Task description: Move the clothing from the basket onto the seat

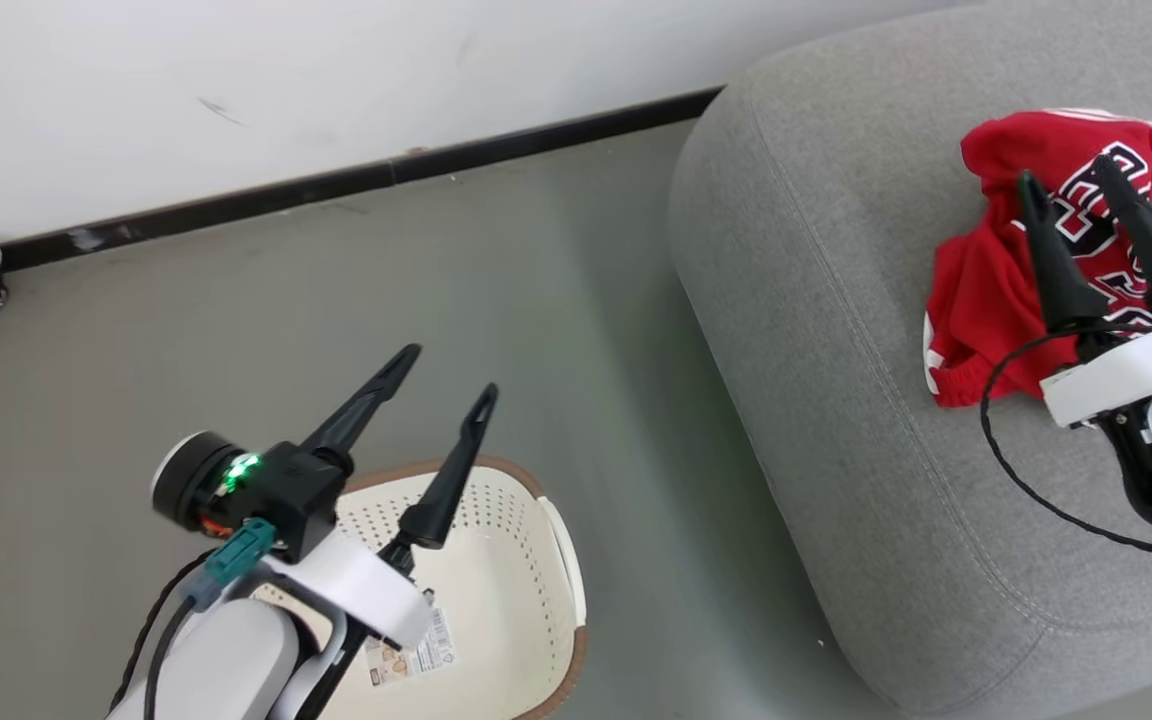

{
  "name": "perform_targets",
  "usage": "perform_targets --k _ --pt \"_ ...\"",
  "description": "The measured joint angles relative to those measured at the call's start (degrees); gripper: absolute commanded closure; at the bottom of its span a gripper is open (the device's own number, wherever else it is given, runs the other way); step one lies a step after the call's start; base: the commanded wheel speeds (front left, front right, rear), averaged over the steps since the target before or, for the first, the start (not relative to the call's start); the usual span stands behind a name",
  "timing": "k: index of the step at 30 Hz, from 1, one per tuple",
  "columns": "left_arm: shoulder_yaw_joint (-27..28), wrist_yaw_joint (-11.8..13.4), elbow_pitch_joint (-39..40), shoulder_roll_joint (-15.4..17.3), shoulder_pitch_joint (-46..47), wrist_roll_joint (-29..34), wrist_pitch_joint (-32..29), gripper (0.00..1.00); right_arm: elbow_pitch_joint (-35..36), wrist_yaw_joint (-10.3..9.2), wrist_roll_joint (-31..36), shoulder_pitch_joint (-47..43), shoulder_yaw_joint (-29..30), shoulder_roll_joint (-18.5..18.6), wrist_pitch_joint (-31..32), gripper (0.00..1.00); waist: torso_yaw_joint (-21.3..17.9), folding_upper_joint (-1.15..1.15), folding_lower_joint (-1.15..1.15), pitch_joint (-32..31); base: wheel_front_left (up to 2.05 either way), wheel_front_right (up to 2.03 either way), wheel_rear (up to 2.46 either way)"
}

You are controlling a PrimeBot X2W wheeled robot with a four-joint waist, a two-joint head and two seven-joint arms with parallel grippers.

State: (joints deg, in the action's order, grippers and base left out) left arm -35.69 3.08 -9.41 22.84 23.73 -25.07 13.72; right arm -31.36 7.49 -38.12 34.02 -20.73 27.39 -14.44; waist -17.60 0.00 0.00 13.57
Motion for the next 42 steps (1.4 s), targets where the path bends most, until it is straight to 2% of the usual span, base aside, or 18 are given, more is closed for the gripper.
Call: perform_targets --k 12,22,29,42 --pt "6.0 5.5 -2.4 0.0 -6.2 -2.3 0.5 0.0 1.2 0.0 6.3 -0.1 0.2 -5.5 0.0 0.0 3.3 0.0 0.0 -3.9 0.0 0.0 0.0" --pt "10.8 8.6 -2.0 -1.0 -9.8 -3.5 0.5 0.0 0.5 0.0 10.3 -2.6 0.8 -9.3 0.0 0.0 6.3 0.0 0.0 -7.2 0.0 0.0 0.0" --pt "13.1 10.5 -0.9 -1.9 -12.6 -3.0 0.5 0.0 -0.1 0.0 12.7 -5.4 2.8 -11.5 0.0 0.0 8.3 0.0 0.0 -9.4 0.0 0.0 0.0" --pt "15.8 11.7 0.4 -3.0 -17.5 -1.8 0.5 0.0 0.6 -0.01 15.8 -11.4 5.9 -15.5 0.0 0.0 11.6 0.0 0.0 -13.3 0.0 0.0 0.0"
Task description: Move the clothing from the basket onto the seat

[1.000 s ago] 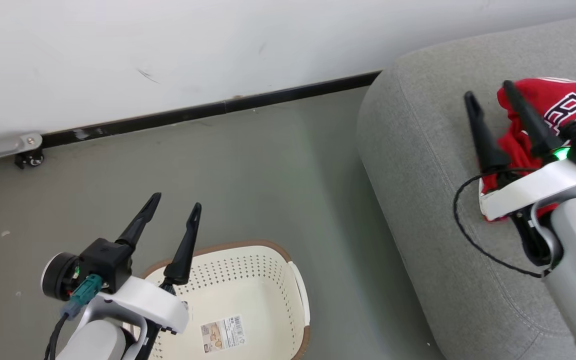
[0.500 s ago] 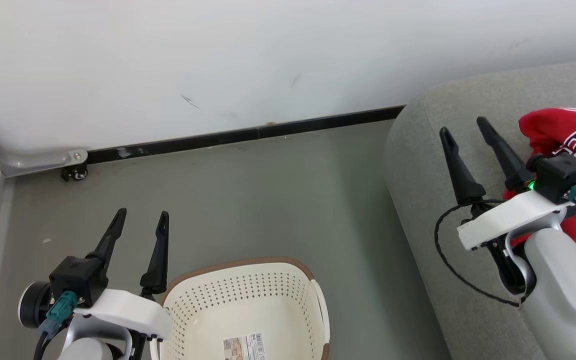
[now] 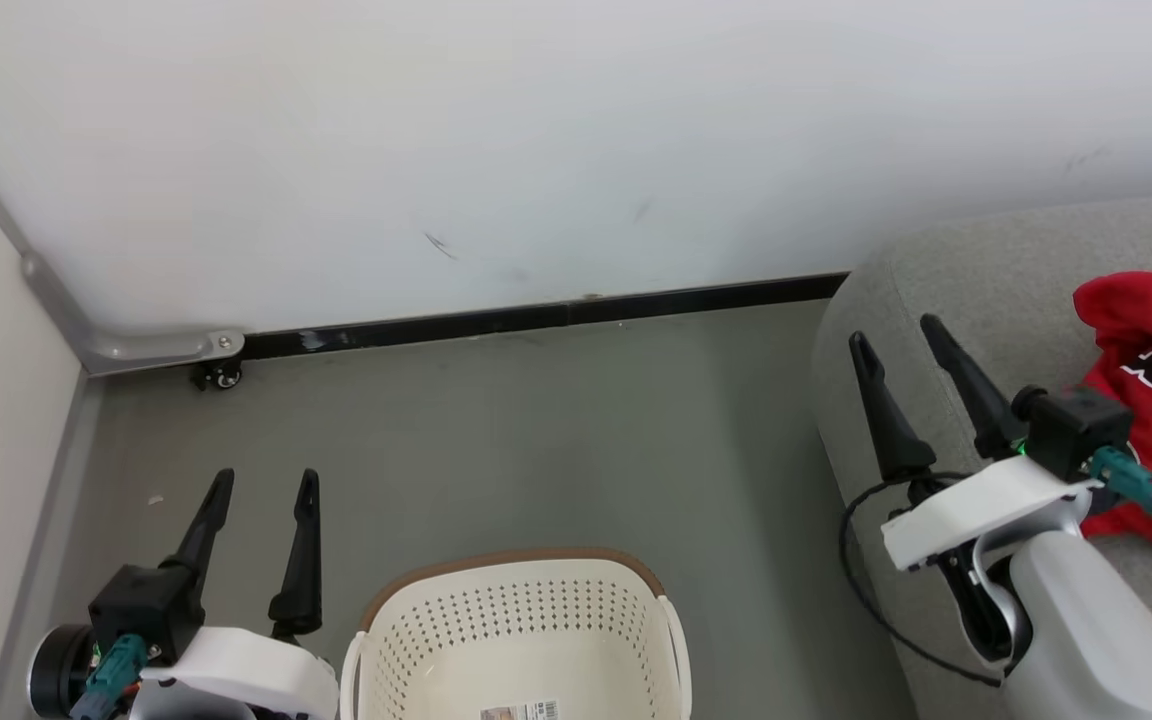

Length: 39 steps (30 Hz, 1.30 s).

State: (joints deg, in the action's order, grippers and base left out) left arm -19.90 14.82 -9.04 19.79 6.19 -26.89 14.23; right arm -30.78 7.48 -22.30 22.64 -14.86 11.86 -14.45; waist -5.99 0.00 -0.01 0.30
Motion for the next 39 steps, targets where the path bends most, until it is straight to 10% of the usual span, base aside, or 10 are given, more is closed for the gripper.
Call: perform_targets --k 39 --pt "1.0 -0.1 0.2 -3.8 -7.2 4.0 0.0 0.0 2.9 0.0 8.6 -18.6 7.6 -8.6 0.0 0.0 4.3 0.0 0.0 -5.4 0.0 0.0 0.0"
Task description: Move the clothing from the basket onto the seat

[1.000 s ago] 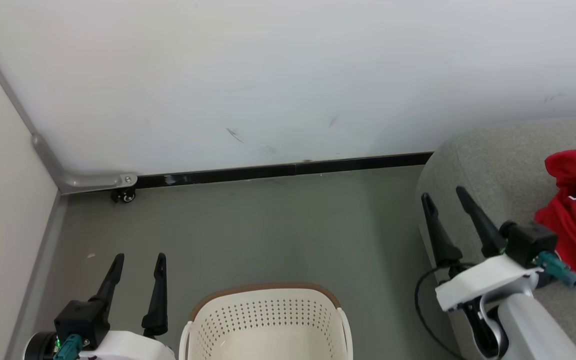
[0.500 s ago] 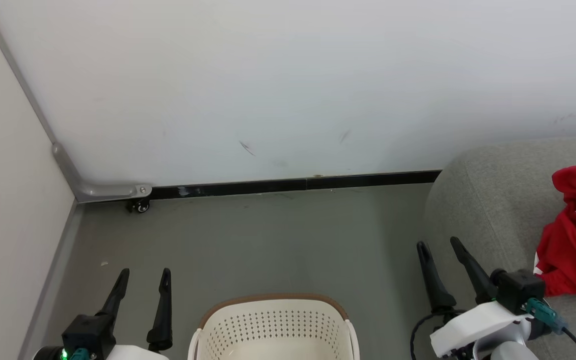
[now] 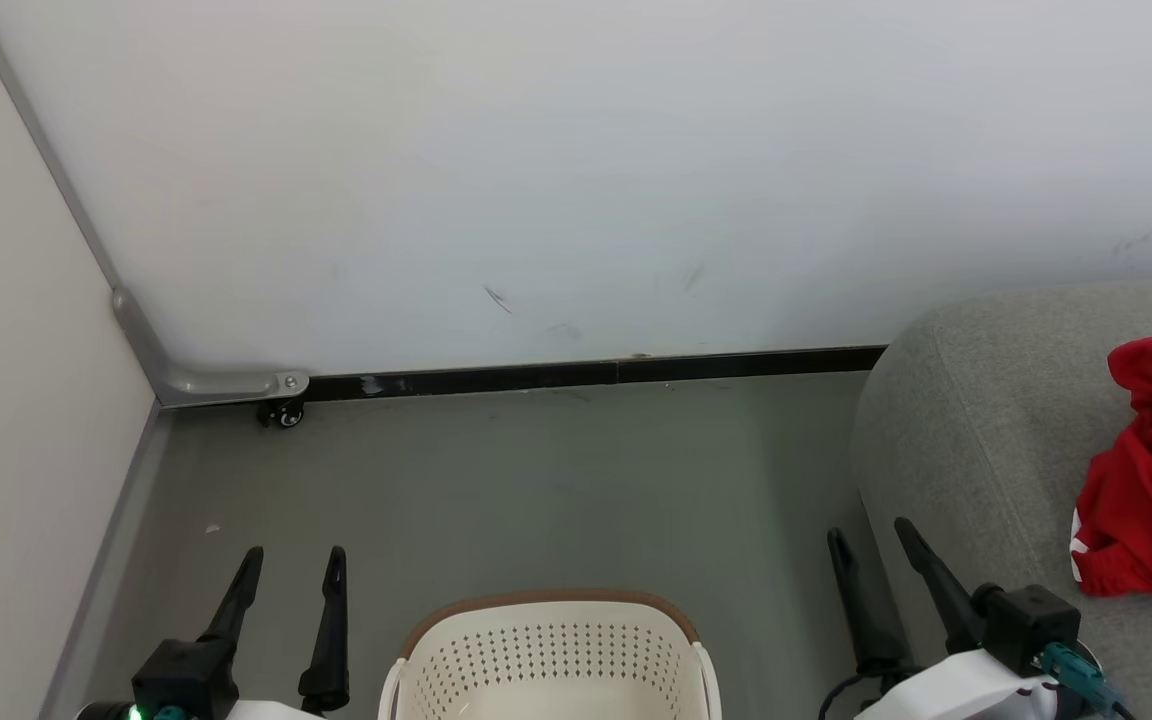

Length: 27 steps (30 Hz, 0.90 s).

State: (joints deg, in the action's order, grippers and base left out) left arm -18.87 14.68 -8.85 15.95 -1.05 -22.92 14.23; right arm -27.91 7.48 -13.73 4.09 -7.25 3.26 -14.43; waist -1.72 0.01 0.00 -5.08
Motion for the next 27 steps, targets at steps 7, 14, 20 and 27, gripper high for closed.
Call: perform_targets --k 7,14,20,27 --pt "0.4 -0.1 0.1 -0.4 -0.1 0.4 0.0 0.0 0.9 0.0 0.3 -1.9 0.6 -0.2 0.3 0.0 0.0 0.0 0.0 0.1 0.0 0.0 0.0" --pt "1.1 -0.1 -0.9 -0.8 -1.2 0.5 0.0 0.0 2.2 0.0 0.9 -2.1 0.6 -0.3 0.8 0.0 0.0 0.0 0.0 0.2 0.0 0.0 0.0" --pt "1.1 -0.1 -2.2 -0.8 -1.8 0.5 0.0 0.0 3.6 0.0 1.3 -2.2 0.8 -0.3 1.4 0.0 0.2 0.0 0.0 0.5 0.0 0.0 0.0" --pt "1.6 -0.1 -3.2 -0.8 -1.8 0.4 0.0 0.0 4.1 0.0 1.8 -2.9 1.4 -0.3 2.5 0.0 0.6 0.0 0.0 0.9 0.0 0.0 0.0"
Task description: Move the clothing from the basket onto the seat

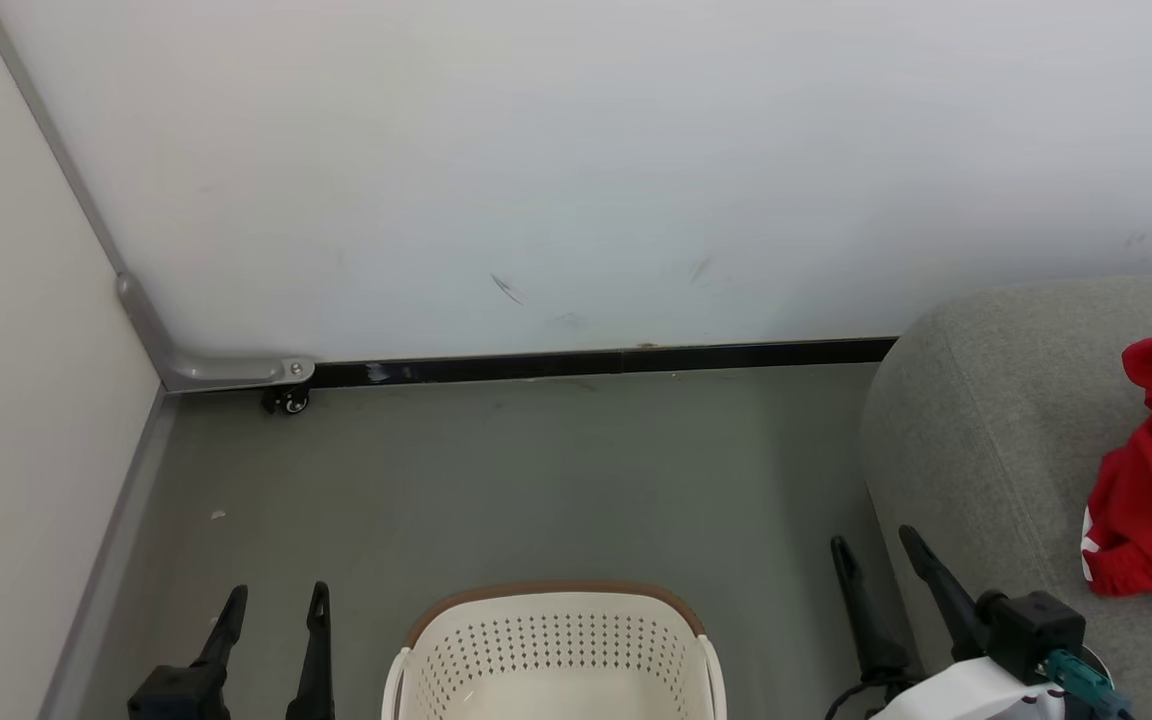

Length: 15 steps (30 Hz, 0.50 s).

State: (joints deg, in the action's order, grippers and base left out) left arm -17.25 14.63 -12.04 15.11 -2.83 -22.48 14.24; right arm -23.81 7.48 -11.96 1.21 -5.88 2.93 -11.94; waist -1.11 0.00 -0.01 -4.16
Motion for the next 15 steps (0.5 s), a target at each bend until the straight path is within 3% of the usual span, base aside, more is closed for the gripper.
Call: perform_targets --k 15 --pt "0.6 0.0 -1.7 -0.7 0.2 -0.1 0.0 0.0 1.0 0.0 -1.9 0.0 -0.2 0.0 2.4 0.0 1.2 0.0 0.0 0.6 0.0 0.0 0.0"
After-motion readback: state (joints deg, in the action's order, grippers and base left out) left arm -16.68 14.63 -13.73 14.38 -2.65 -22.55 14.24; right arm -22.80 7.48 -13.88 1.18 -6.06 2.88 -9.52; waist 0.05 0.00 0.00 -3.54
